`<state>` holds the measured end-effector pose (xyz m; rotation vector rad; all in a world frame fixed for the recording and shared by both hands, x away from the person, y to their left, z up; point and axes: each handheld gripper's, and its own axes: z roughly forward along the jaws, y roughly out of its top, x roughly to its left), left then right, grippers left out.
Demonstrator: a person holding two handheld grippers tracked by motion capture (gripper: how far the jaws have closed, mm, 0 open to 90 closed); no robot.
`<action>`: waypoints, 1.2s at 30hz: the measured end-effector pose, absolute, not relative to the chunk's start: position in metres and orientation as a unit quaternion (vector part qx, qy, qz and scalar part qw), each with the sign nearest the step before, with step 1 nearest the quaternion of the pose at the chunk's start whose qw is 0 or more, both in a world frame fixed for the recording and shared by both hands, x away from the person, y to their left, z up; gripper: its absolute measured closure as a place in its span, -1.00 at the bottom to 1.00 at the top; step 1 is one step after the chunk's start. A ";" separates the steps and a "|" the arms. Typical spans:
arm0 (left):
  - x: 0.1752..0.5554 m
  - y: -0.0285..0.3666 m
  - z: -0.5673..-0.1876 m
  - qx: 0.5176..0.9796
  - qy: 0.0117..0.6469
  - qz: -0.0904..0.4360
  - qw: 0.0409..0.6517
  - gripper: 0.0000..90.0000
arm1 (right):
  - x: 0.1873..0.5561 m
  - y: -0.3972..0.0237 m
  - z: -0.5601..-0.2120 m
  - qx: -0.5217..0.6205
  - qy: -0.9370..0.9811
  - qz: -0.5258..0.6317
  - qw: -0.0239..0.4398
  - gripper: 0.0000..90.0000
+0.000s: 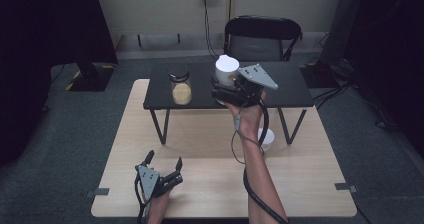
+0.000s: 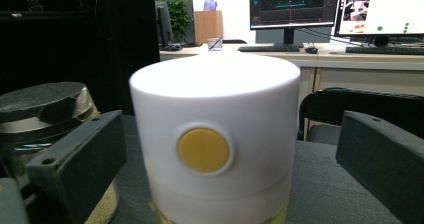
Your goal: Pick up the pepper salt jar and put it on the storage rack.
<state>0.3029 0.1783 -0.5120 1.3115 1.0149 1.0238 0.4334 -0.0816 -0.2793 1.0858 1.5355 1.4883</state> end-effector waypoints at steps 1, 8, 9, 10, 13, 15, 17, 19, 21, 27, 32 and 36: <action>0.303 0.178 -0.512 0.557 0.431 0.435 0.562 -0.92 | 0.433 -0.082 -0.279 0.421 0.598 0.578 0.363 -1.00; 0.303 0.178 -0.512 0.557 0.431 0.435 0.562 -0.92 | 0.424 -0.084 -0.278 0.414 0.590 0.583 0.376 -1.00; 0.303 0.178 -0.512 0.557 0.431 0.435 0.562 -0.92 | 0.423 -0.085 -0.278 0.412 0.589 0.584 0.376 -1.00; 0.303 0.178 -0.512 0.557 0.431 0.435 0.561 -0.92 | 0.422 -0.085 -0.278 0.410 0.588 0.586 0.378 -1.00; 0.303 0.178 -0.512 0.557 0.431 0.435 0.561 -0.92 | 0.418 -0.086 -0.277 0.405 0.588 0.586 0.383 -1.00; 0.303 0.178 -0.512 0.557 0.431 0.435 0.561 -0.91 | 0.416 -0.086 -0.277 0.402 0.587 0.587 0.386 -1.00; 0.303 0.178 -0.512 0.557 0.431 0.435 0.561 -0.91 | 0.414 -0.087 -0.275 0.399 0.586 0.590 0.387 -1.00; 0.303 0.178 -0.512 0.556 0.431 0.435 0.561 -0.91 | 0.411 -0.087 -0.274 0.398 0.585 0.588 0.391 -1.00; 0.303 0.178 -0.512 0.556 0.432 0.435 0.561 -0.91 | 0.409 -0.088 -0.273 0.397 0.583 0.591 0.392 -1.00; 0.303 0.178 -0.512 0.556 0.432 0.435 0.561 -0.91 | 0.401 -0.091 -0.270 0.394 0.581 0.591 0.397 -1.00; 0.303 0.178 -0.512 0.557 0.432 0.435 0.561 -0.91 | 0.395 -0.094 -0.269 0.390 0.575 0.595 0.403 -1.00; 0.303 0.178 -0.512 0.556 0.432 0.436 0.561 -0.91 | 0.391 -0.096 -0.272 0.389 0.571 0.598 0.405 -1.00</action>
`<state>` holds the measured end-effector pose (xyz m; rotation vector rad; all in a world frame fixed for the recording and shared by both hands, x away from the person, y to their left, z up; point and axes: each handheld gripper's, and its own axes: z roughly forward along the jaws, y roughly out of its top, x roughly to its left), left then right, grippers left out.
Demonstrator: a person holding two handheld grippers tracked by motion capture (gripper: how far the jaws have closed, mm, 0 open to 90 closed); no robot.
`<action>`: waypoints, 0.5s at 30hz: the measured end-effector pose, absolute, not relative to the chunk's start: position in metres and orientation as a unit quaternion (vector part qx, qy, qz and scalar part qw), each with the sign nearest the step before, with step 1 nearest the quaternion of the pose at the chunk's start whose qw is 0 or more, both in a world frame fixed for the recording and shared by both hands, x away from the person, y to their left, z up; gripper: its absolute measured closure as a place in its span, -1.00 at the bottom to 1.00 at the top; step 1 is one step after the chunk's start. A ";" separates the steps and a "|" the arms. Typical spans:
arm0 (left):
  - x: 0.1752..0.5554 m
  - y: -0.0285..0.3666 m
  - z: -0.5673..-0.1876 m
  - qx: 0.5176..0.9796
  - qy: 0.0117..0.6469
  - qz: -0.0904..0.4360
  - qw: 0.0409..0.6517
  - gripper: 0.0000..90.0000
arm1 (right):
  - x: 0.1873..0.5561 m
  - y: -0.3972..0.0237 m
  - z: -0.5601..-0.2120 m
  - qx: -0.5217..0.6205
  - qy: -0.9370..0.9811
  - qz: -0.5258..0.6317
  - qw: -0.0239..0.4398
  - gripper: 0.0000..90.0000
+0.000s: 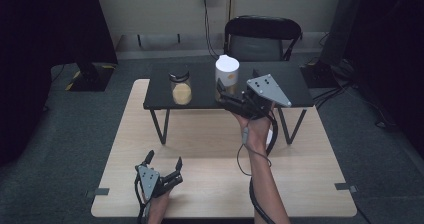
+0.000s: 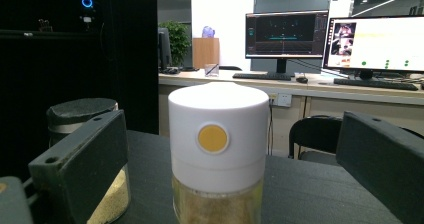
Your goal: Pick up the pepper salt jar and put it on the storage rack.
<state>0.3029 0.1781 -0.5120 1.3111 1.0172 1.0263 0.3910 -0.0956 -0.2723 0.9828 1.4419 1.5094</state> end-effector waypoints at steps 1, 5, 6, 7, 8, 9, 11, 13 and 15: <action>0.303 0.178 -0.512 0.556 0.432 0.436 0.561 -0.91 | 0.390 -0.096 -0.274 0.389 0.571 0.598 0.407 -1.00; 0.303 0.178 -0.512 0.556 0.432 0.436 0.561 -0.91 | 0.387 -0.099 -0.281 0.384 0.571 0.596 0.415 -1.00; 0.303 0.178 -0.512 0.556 0.432 0.436 0.561 -0.91 | 0.386 -0.100 -0.283 0.384 0.571 0.595 0.416 -1.00; 0.303 0.178 -0.512 0.556 0.432 0.436 0.561 -0.91 | 0.385 -0.102 -0.285 0.385 0.570 0.594 0.417 -1.00; 0.303 0.178 -0.512 0.556 0.432 0.436 0.561 -0.91 | 0.385 -0.103 -0.285 0.386 0.569 0.593 0.419 -1.00; 0.303 0.178 -0.512 0.556 0.432 0.436 0.561 -0.91 | 0.385 -0.103 -0.285 0.386 0.569 0.593 0.419 -1.00; 0.303 0.178 -0.512 0.556 0.432 0.436 0.561 -0.91 | 0.383 -0.106 -0.286 0.387 0.568 0.591 0.422 -1.00; 0.303 0.178 -0.512 0.556 0.432 0.436 0.561 -0.91 | 0.381 -0.109 -0.287 0.388 0.565 0.591 0.425 -1.00; 0.303 0.178 -0.512 0.556 0.432 0.436 0.561 -0.91 | 0.379 -0.112 -0.287 0.390 0.561 0.592 0.429 -1.00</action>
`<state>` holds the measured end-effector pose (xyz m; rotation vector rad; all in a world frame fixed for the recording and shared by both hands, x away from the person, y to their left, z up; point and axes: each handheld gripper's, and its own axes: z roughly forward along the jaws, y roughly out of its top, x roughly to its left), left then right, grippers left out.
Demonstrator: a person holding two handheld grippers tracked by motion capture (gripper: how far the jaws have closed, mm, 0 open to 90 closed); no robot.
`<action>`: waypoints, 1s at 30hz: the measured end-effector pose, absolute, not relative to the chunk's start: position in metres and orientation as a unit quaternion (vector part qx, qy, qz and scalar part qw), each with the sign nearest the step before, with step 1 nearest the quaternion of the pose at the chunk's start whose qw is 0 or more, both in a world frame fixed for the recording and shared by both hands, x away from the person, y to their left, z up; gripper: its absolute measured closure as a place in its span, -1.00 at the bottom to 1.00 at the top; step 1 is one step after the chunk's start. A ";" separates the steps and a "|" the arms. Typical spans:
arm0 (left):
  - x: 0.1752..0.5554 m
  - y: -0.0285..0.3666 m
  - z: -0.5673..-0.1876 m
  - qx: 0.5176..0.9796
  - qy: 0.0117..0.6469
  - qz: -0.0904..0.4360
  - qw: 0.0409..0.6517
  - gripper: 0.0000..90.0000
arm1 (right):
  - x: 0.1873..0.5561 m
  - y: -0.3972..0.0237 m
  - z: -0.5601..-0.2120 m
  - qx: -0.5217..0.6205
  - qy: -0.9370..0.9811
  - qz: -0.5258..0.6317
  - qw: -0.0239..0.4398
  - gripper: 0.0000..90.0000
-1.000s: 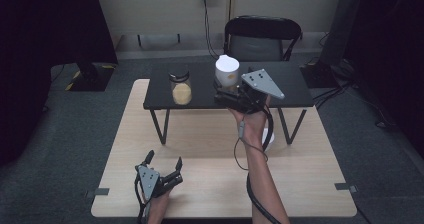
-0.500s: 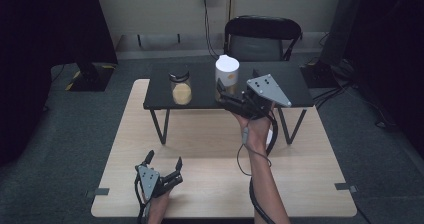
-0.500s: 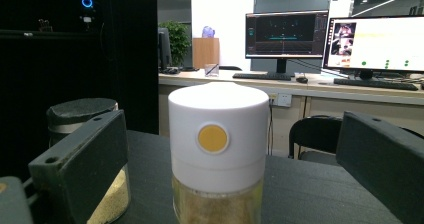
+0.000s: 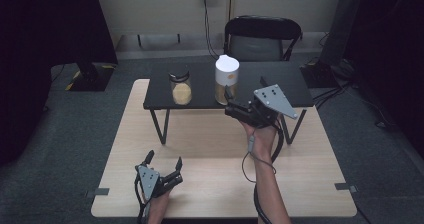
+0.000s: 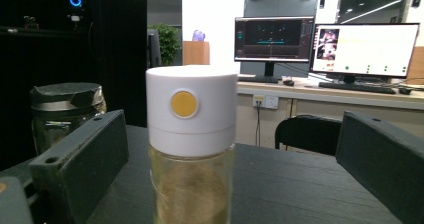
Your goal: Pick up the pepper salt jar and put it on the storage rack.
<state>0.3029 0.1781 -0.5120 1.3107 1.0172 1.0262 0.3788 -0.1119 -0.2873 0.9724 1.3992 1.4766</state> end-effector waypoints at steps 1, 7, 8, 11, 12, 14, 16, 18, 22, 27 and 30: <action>0.303 0.178 -0.512 0.556 0.432 0.436 0.561 -0.91 | 0.377 -0.114 -0.288 0.389 0.560 0.591 0.431 -1.00; 0.303 0.178 -0.512 0.556 0.432 0.435 0.561 -0.91 | 0.371 -0.123 -0.297 0.396 0.554 0.591 0.432 -1.00; 0.303 0.178 -0.512 0.556 0.432 0.435 0.561 -0.91 | 0.370 -0.124 -0.299 0.397 0.553 0.591 0.432 -1.00; 0.303 0.178 -0.512 0.556 0.432 0.435 0.561 -0.91 | 0.368 -0.128 -0.305 0.400 0.552 0.590 0.432 -1.00; 0.303 0.178 -0.512 0.556 0.432 0.435 0.561 -0.91 | 0.367 -0.129 -0.307 0.400 0.552 0.591 0.432 -1.00; 0.303 0.178 -0.512 0.556 0.432 0.435 0.561 -0.91 | 0.364 -0.130 -0.310 0.401 0.551 0.590 0.433 -1.00; 0.303 0.178 -0.512 0.556 0.432 0.436 0.561 -0.91 | 0.361 -0.132 -0.312 0.401 0.549 0.591 0.434 -1.00; 0.303 0.178 -0.512 0.556 0.432 0.435 0.561 -0.91 | 0.358 -0.134 -0.314 0.400 0.547 0.592 0.436 -1.00; 0.303 0.178 -0.512 0.556 0.432 0.436 0.561 -0.91 | 0.352 -0.139 -0.317 0.400 0.544 0.593 0.439 -1.00; 0.303 0.178 -0.512 0.556 0.432 0.436 0.561 -0.91 | 0.342 -0.145 -0.320 0.398 0.540 0.591 0.448 -1.00; 0.303 0.178 -0.512 0.556 0.432 0.436 0.561 -0.91 | 0.337 -0.148 -0.324 0.396 0.539 0.590 0.452 -1.00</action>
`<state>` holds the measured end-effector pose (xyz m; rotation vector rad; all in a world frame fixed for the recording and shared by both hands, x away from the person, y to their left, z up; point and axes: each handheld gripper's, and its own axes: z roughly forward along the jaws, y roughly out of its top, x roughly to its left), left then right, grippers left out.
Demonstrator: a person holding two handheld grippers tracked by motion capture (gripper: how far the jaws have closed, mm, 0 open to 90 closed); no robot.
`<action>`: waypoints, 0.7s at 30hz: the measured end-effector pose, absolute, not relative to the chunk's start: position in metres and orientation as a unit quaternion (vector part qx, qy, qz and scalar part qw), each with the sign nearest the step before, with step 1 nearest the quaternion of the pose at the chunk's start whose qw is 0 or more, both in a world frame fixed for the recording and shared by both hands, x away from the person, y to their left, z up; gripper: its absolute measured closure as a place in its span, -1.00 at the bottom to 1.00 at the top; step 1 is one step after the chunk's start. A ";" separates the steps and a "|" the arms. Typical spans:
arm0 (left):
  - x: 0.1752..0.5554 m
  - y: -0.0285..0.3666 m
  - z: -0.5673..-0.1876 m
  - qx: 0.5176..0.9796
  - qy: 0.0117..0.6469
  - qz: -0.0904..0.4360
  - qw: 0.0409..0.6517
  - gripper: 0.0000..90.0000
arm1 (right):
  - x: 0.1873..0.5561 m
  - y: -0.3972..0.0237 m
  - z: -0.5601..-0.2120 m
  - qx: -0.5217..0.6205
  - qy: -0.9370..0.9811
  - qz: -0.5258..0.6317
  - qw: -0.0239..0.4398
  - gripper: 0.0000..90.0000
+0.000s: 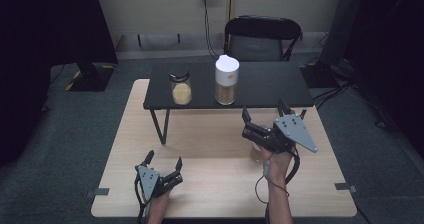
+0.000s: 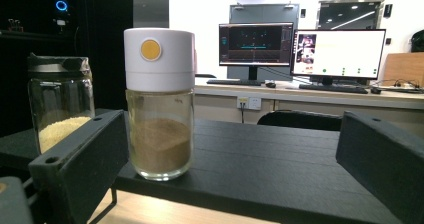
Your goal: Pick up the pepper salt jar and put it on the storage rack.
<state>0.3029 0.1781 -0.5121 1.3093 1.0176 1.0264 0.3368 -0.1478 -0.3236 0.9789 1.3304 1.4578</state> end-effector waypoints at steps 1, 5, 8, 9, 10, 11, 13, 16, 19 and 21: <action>0.303 0.178 -0.512 0.556 0.432 0.436 0.561 -0.91 | 0.335 -0.149 -0.325 0.398 0.538 0.590 0.452 -1.00; 0.303 0.178 -0.512 0.556 0.432 0.436 0.561 -0.91 | 0.331 -0.154 -0.329 0.400 0.535 0.590 0.455 -1.00; 0.303 0.178 -0.512 0.556 0.432 0.436 0.561 -0.91 | 0.327 -0.157 -0.332 0.401 0.533 0.589 0.457 -1.00; 0.303 0.178 -0.512 0.556 0.432 0.436 0.561 -0.91 | 0.326 -0.157 -0.334 0.402 0.533 0.588 0.457 -1.00; 0.303 0.178 -0.512 0.556 0.432 0.436 0.561 -0.91 | 0.324 -0.158 -0.336 0.402 0.534 0.587 0.457 -1.00; 0.303 0.178 -0.512 0.556 0.432 0.436 0.561 -0.91 | 0.323 -0.159 -0.337 0.402 0.535 0.586 0.457 -1.00; 0.303 0.178 -0.512 0.556 0.432 0.436 0.561 -0.91 | 0.322 -0.160 -0.340 0.403 0.535 0.584 0.459 -1.00; 0.303 0.178 -0.512 0.556 0.432 0.436 0.561 -0.91 | 0.319 -0.162 -0.345 0.406 0.532 0.585 0.458 -1.00; 0.303 0.178 -0.512 0.556 0.432 0.436 0.561 -0.91 | 0.316 -0.165 -0.350 0.409 0.528 0.586 0.459 -1.00; 0.303 0.178 -0.512 0.556 0.432 0.436 0.561 -0.91 | 0.314 -0.166 -0.353 0.411 0.526 0.585 0.460 -1.00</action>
